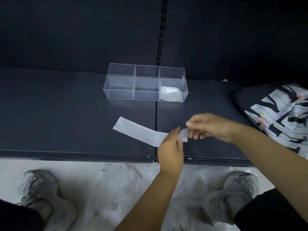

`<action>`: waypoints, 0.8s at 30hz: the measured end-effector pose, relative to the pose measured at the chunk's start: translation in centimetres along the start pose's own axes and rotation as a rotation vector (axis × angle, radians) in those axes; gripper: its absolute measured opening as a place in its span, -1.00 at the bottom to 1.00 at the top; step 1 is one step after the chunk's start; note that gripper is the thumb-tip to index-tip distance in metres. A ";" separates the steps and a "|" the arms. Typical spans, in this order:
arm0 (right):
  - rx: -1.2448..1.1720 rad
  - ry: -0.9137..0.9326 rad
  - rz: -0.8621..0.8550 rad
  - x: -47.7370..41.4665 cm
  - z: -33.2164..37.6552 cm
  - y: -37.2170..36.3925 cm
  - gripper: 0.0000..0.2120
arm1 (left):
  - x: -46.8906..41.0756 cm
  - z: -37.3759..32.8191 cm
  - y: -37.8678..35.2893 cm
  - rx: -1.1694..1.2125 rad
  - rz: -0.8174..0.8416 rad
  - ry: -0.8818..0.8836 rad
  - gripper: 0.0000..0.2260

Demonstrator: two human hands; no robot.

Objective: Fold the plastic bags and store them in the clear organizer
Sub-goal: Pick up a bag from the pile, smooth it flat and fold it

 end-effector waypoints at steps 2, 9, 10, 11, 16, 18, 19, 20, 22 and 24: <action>0.002 0.131 -0.134 -0.5 1.4 1.3 -0.77 | 0.1 0.7 0.7 0.181 0.054 0.093 -0.70; -0.241 0.074 0.076 -4.5 -2.1 -5.9 -0.46 | -1.3 4.7 1.6 0.796 0.443 0.351 -0.74; -0.205 0.050 0.069 -4.9 -2.8 -6.4 -0.43 | -1.8 5.3 1.8 0.846 0.461 0.384 -0.73; -0.165 0.041 0.057 -5.3 -3.3 -6.7 -0.44 | -2.4 6.1 1.9 0.884 0.463 0.418 -0.73; -0.006 0.087 -0.029 -6.4 -4.7 -6.4 -0.91 | -5.2 11.0 2.1 0.896 0.378 0.618 -0.78; 0.010 0.083 -0.088 -6.8 -5.0 -6.2 -0.94 | -6.0 13.3 2.4 0.801 0.309 0.690 -0.80; 0.020 0.081 -0.116 -7.0 -5.1 -6.0 -0.94 | -6.4 14.4 2.7 0.753 0.267 0.724 -0.82; 0.027 0.080 -0.139 -7.1 -5.2 -6.0 -0.93 | -6.7 15.3 3.1 0.713 0.228 0.752 -0.84; 0.039 0.077 -0.168 -7.3 -5.3 -5.8 -0.92 | -7.2 16.6 4.0 0.650 0.149 0.778 -0.86; 0.043 0.062 -0.175 -7.4 -5.5 -5.7 -0.90 | -7.8 17.3 5.1 0.594 0.053 0.753 -0.91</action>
Point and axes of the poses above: each hand's wrist, its own x-axis away from the middle knuckle, its own y-axis out of the back of the hand, z = x × y, the point moved 9 cm from there along -x, towards the middle knuckle, and after that the axes turned 14 degrees about -x, right-handed, at the moved point
